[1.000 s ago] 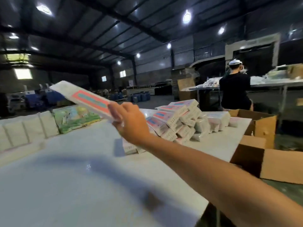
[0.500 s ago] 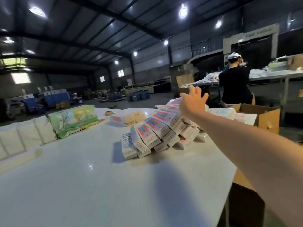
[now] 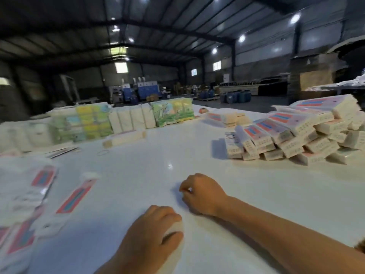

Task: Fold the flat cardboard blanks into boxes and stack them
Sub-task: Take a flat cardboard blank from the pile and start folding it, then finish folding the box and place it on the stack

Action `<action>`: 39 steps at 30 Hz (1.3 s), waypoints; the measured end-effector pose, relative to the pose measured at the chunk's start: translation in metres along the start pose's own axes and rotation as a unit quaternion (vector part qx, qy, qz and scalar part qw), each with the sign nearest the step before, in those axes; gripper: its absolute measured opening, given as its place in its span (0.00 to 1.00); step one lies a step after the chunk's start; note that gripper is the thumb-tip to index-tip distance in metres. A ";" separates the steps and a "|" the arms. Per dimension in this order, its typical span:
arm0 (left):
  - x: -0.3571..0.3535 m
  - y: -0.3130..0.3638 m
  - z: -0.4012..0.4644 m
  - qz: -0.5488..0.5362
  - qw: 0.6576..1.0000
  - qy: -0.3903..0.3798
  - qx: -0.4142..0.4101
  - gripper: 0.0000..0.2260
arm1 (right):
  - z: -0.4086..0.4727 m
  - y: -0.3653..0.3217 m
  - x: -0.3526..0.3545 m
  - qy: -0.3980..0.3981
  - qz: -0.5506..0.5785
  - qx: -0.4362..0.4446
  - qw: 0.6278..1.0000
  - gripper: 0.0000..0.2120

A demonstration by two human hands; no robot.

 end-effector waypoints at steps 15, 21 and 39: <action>0.028 -0.107 0.015 -0.051 0.941 -0.150 0.298 0.16 | -0.008 -0.002 -0.014 0.110 0.018 0.095 0.989 0.10; 0.037 -0.224 -0.007 0.112 0.831 -0.203 0.506 0.30 | -0.006 -0.005 -0.014 0.137 0.012 0.091 0.986 0.09; 0.036 -0.212 0.011 0.109 0.848 -0.112 0.506 0.27 | -0.006 0.003 -0.016 0.076 0.039 0.055 0.995 0.08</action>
Point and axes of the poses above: each hand's wrist, its own z-axis towards the middle knuckle, its own x-axis out of the back of the hand, y = z × x, the point moved 2 cm from there along z, towards the middle knuckle, and after that the axes turned 1 degree about x, right-handed, at the moved point
